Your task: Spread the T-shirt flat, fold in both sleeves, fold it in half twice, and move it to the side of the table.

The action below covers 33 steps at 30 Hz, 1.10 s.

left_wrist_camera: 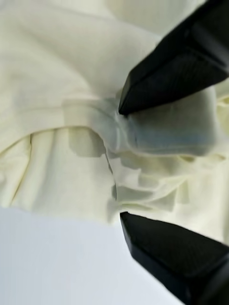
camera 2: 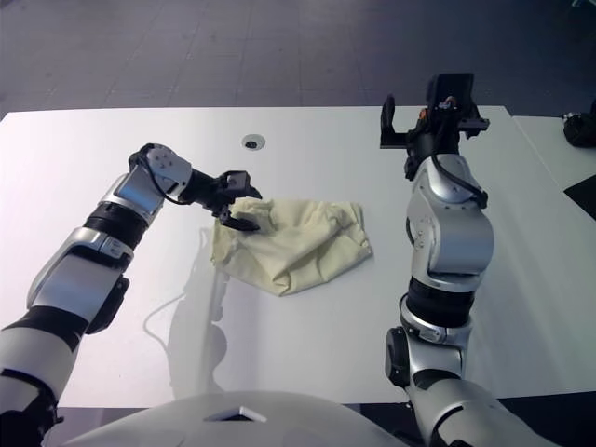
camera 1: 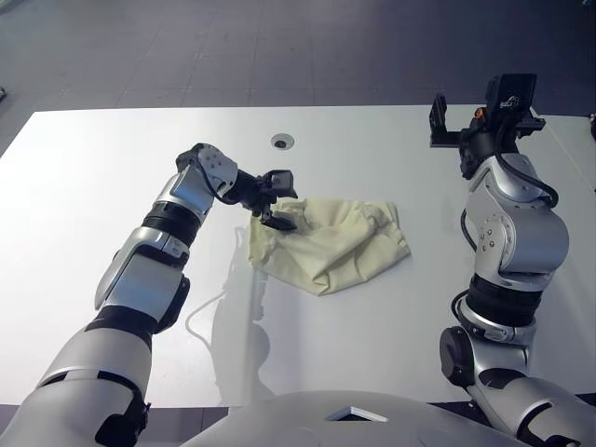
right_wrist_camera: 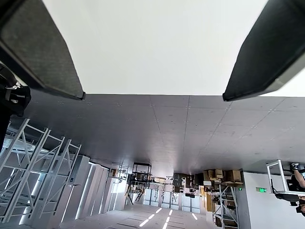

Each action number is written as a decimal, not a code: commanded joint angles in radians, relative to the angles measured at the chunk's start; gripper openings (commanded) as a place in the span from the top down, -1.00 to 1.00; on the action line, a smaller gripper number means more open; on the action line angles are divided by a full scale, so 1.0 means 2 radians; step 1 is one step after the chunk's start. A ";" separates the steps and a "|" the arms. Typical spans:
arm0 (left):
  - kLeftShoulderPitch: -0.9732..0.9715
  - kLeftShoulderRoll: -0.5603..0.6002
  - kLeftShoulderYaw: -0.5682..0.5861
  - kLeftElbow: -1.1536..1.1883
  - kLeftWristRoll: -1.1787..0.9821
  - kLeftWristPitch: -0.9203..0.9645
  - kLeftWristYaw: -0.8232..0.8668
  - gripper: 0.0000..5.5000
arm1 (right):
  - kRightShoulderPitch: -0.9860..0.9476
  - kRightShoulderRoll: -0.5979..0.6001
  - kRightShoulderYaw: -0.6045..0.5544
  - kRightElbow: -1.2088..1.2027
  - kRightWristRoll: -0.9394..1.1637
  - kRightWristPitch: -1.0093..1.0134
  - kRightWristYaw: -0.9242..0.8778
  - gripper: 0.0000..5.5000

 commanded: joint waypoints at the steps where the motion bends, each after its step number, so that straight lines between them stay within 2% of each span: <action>1: 0.013 0.007 -0.004 -0.022 0.010 -0.005 -0.023 -0.10 | 0.002 0.002 0.002 -0.002 -0.002 -0.001 -0.001 -0.96; 11: 0.029 0.011 0.000 -0.043 0.020 0.003 -0.030 0.57 | 0.001 0.000 0.003 0.001 -0.003 -0.002 0.000 -0.96; 18: 0.034 0.017 0.008 -0.074 0.008 0.016 -0.041 0.95 | -0.001 -0.001 0.004 0.004 -0.005 -0.003 0.001 -0.96; 23: 0.049 0.047 0.019 -0.155 -0.013 0.038 -0.079 1.00 | 0.003 -0.011 0.008 0.001 -0.003 -0.001 0.013 -0.96; 27: 0.062 0.078 0.022 -0.218 -0.028 0.054 -0.110 1.00 | 0.002 -0.047 0.007 0.019 0.016 -0.005 0.066 -0.96; 30: 0.073 0.096 0.022 -0.257 -0.034 0.064 -0.117 1.00 | -0.014 -0.097 0.017 0.059 0.045 -0.014 0.148 -0.96; 33: 0.090 0.107 0.023 -0.302 -0.041 0.078 -0.114 1.00 | -0.035 -0.158 0.056 0.110 0.087 -0.020 0.277 -0.96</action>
